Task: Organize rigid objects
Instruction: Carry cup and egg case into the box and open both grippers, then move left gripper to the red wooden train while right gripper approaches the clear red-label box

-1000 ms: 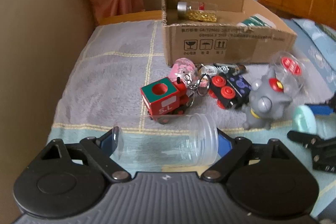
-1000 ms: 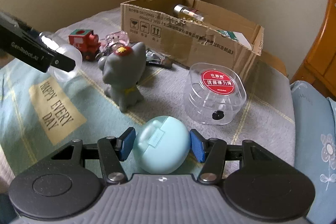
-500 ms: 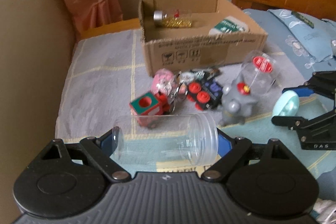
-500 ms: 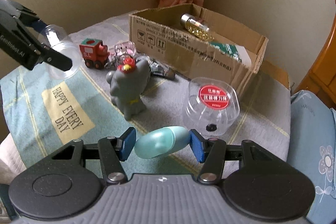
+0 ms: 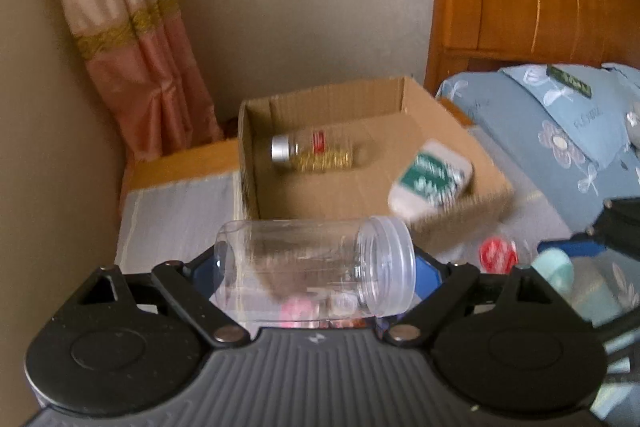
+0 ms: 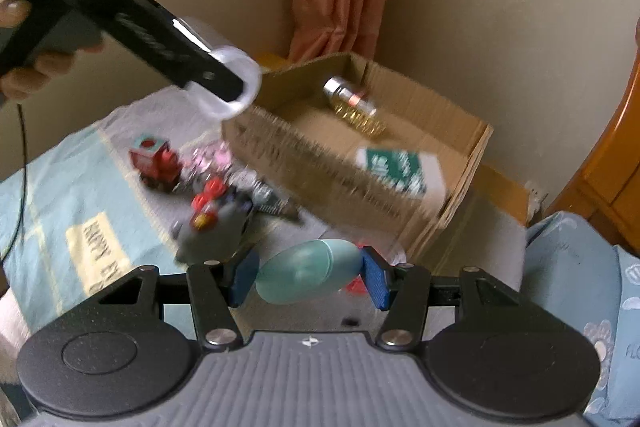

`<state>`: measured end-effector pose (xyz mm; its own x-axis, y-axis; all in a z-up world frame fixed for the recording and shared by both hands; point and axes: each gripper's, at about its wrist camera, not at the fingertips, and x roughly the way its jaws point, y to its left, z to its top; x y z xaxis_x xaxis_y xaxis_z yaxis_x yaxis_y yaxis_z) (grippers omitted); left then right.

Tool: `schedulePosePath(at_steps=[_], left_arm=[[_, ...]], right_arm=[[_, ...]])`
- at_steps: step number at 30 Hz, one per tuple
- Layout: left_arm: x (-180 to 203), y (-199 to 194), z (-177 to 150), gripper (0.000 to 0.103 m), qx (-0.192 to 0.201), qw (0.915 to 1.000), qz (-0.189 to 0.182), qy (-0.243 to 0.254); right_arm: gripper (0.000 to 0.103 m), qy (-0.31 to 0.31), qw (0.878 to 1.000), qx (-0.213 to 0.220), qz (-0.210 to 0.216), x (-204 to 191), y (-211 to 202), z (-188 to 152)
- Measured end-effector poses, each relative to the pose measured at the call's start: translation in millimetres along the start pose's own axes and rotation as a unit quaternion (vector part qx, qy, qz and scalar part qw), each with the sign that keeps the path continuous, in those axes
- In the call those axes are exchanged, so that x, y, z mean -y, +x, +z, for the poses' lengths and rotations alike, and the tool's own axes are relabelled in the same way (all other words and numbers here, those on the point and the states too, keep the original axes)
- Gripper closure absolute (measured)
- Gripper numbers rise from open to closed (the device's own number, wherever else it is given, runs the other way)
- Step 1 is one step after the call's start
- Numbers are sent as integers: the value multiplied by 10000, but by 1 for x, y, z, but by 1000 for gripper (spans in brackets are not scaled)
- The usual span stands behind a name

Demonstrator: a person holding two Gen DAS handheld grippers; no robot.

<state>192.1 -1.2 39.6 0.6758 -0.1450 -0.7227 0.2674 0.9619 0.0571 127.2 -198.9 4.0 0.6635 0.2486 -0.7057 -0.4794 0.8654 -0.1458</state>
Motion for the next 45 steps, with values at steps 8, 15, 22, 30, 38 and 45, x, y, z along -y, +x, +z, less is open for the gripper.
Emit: schedulePosePath(at_steps=[8, 15, 22, 30, 38, 45], left_arm=[[2, 49, 32, 11, -83, 10000, 37, -30], [-12, 68, 23, 7, -335, 9984, -21, -454], [-19, 49, 8, 6, -307, 9983, -38, -485], [-14, 23, -4, 6, -89, 9997, -39, -213], [-16, 16, -14, 6, -87, 9998, -44, -200], [-20, 15, -17, 6, -89, 9996, -46, -259]], right_arm=[[43, 15, 9998, 119, -131, 27, 4, 34], [43, 96, 9998, 88, -173, 46, 20, 52], [43, 171, 9997, -46, -184, 64, 45, 74], [42, 295, 9989, -212, -312, 86, 83, 109], [31, 717, 9950, -512, -477, 109, 127, 133], [14, 644, 9957, -417, -524, 98, 110, 124]])
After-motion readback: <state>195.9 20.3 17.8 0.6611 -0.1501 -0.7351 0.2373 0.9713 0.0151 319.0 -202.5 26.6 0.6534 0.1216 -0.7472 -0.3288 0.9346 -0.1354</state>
